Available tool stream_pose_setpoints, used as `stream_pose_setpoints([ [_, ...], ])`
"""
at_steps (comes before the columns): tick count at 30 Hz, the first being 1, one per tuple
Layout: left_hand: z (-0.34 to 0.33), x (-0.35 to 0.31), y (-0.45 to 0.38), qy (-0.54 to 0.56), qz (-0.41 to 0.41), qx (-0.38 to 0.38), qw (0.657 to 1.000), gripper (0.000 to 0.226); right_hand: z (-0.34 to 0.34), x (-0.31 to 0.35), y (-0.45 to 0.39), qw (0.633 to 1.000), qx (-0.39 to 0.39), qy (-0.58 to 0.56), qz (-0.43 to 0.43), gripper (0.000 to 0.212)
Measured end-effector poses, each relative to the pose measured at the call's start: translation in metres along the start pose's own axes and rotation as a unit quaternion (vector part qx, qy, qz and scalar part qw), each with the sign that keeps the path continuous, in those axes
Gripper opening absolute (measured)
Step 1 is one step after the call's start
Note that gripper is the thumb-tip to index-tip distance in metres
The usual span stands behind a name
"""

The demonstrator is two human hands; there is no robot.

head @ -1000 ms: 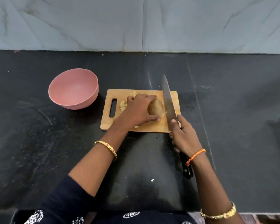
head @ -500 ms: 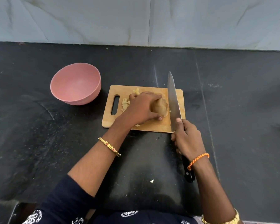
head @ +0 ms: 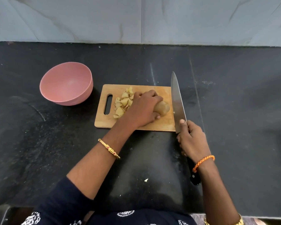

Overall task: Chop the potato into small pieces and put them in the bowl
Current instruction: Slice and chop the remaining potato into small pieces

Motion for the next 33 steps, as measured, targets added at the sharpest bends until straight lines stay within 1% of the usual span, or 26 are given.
stream_pose_setpoints([
  [3,0.001,0.002,0.001,0.063,-0.011,0.006,0.998,0.060,0.001,0.002,0.002,1.000,0.000,-0.001,-0.001,0.042],
  [14,0.001,0.006,0.005,0.094,0.002,-0.046,0.995,0.060,-0.006,0.017,0.001,1.000,0.016,0.021,0.003,0.038],
  [19,0.001,0.009,0.007,0.104,0.008,-0.070,0.992,0.059,-0.006,0.027,-0.002,0.992,0.059,0.110,0.019,0.031],
  [24,0.000,0.010,0.010,0.118,0.013,-0.096,0.988,0.058,-0.015,0.025,0.002,0.980,0.126,0.156,-0.009,0.025],
  [27,0.001,0.011,0.010,0.118,0.018,-0.105,0.987,0.058,-0.018,0.019,0.015,0.975,0.134,0.176,-0.027,0.021],
  [30,0.002,0.012,0.009,0.132,0.026,-0.100,0.986,0.059,-0.014,0.011,0.031,0.972,0.147,0.182,-0.031,0.023],
  [31,0.002,0.013,0.008,0.136,0.029,-0.097,0.985,0.060,-0.010,0.010,0.035,0.973,0.144,0.177,-0.025,0.024],
  [33,0.001,0.014,0.008,0.144,0.038,-0.092,0.985,0.061,0.001,0.014,0.036,0.984,0.105,0.141,-0.009,0.030],
])
Point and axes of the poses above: each hand's wrist, its own y-axis away from the middle knuckle, its own z-axis out of the back of the hand, x = y × z, the point moved 8 cm from there along -y, towards the middle knuckle, and after that the axes turned 14 degrees about y, right-handed, at the moved point
